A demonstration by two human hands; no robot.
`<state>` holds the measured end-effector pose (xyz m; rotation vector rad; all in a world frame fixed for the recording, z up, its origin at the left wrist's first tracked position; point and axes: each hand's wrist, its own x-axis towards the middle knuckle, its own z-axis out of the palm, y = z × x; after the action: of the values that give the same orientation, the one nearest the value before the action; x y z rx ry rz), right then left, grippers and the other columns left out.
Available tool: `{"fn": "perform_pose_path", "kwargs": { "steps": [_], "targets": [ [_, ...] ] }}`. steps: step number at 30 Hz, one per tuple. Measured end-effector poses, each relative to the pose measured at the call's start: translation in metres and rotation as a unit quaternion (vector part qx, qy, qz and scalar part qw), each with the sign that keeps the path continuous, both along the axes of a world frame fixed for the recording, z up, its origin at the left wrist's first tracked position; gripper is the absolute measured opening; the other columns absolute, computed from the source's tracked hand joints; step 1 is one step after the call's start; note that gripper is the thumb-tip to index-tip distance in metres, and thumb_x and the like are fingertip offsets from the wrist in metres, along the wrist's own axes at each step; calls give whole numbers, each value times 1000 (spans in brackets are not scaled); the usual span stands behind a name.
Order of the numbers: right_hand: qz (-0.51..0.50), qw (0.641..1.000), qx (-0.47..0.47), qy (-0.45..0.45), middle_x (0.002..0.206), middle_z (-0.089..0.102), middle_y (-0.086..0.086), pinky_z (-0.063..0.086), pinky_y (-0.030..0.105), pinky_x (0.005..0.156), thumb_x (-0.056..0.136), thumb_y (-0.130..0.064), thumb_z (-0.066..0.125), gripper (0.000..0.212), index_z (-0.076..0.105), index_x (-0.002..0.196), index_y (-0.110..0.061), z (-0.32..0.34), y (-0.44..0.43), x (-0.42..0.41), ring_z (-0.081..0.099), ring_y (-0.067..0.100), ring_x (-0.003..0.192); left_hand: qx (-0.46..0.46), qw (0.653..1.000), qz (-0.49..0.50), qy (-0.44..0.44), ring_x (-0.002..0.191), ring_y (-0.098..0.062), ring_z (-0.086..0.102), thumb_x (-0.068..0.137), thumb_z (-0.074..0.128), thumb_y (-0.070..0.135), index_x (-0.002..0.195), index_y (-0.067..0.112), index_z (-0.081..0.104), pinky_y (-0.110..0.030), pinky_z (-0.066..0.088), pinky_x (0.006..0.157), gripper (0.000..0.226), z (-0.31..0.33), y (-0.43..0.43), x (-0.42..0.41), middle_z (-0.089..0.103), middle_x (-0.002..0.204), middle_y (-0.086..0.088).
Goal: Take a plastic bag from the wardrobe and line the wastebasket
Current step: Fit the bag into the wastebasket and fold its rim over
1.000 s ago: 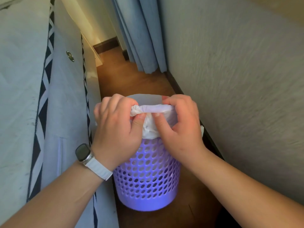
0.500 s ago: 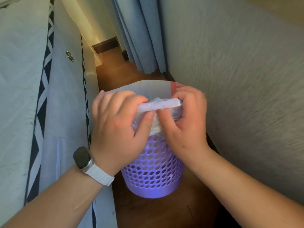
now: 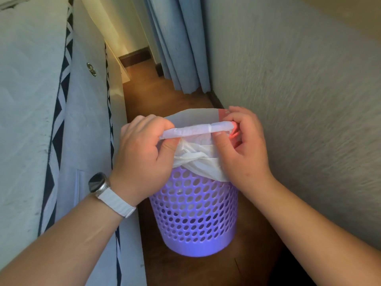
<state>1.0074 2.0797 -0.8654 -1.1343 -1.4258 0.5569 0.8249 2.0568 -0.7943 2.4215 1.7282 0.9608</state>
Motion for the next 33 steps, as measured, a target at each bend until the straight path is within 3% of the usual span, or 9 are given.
{"fn": "perform_pose_path", "kwargs": {
  "steps": [3, 7, 9, 12, 14, 17, 23, 29, 33],
  "targets": [
    [-29, 999, 19, 4, 108, 50, -8, 38, 27, 95, 86, -33, 58, 25, 57, 94, -8, 5, -3, -4, 50, 15, 107, 10, 1000, 3, -6, 80, -21, 49, 94, 49, 30, 85, 15, 59, -45, 41, 74, 21, 3, -2, 2, 54, 82, 4],
    [-61, 997, 26, -31, 100, 54, 7, 41, 39, 89, 85, -33, 59, 29, 57, 90, -5, 12, -10, -16, 51, 25, 99, 35, 998, 20, 49, 104, -26, 56, 91, 52, 36, 110, 15, 64, -52, 37, 100, 31, 4, -16, 21, 62, 107, -3],
    [-68, 996, 27, -47, 97, 55, 8, 41, 46, 93, 84, -33, 61, 29, 56, 88, -5, 15, -15, -22, 50, 25, 99, 33, 997, 32, 63, 107, -26, 54, 92, 49, 31, 114, 16, 62, -52, 30, 107, 30, 0, -22, 30, 63, 108, -2],
    [-57, 996, 11, -69, 91, 54, 5, 40, 53, 96, 85, -39, 59, 31, 55, 86, -9, 17, -20, -26, 50, 23, 97, 48, 996, 41, 57, 93, -30, 55, 93, 49, 25, 104, 18, 65, -48, 36, 91, 20, -2, -17, 25, 62, 93, -2],
    [-37, 996, -7, -77, 92, 55, 3, 41, 50, 94, 86, -42, 58, 31, 56, 88, -11, 17, -21, -26, 51, 22, 98, 50, 996, 41, 54, 84, -30, 53, 94, 49, 25, 95, 19, 64, -45, 36, 79, 16, -2, -11, 18, 58, 85, -1],
    [-17, 997, 3, -80, 102, 58, 2, 42, 49, 97, 88, -41, 59, 31, 62, 97, -11, 14, -20, -23, 52, 20, 107, 41, 997, 38, 57, 80, -27, 51, 94, 50, 25, 88, 19, 61, -46, 37, 74, 14, -3, -6, 12, 56, 81, 1],
    [-11, 999, 23, -36, 122, 49, -2, 39, 43, 106, 86, -34, 59, 36, 62, 109, -7, 4, -10, -9, 50, 26, 121, 38, 999, 35, 15, 77, -23, 47, 93, 50, 20, 84, 17, 58, -43, 38, 72, 12, -2, -1, 5, 51, 79, 6],
    [-58, 997, 45, -16, 109, 47, -4, 43, 44, 93, 85, -28, 58, 26, 57, 93, -3, 7, -11, -12, 51, 22, 107, 47, 999, 11, 9, 83, -25, 53, 93, 52, 30, 88, 15, 64, -48, 41, 77, 20, 1, -6, 11, 60, 85, 0],
    [-69, 995, 45, -60, 102, 52, 4, 40, 56, 95, 84, -32, 59, 28, 57, 91, -5, 7, -15, -18, 49, 22, 103, 60, 996, 0, 69, 96, -26, 57, 91, 55, 35, 102, 16, 68, -46, 39, 89, 26, -1, -12, 20, 66, 99, -2]
  ]
}}
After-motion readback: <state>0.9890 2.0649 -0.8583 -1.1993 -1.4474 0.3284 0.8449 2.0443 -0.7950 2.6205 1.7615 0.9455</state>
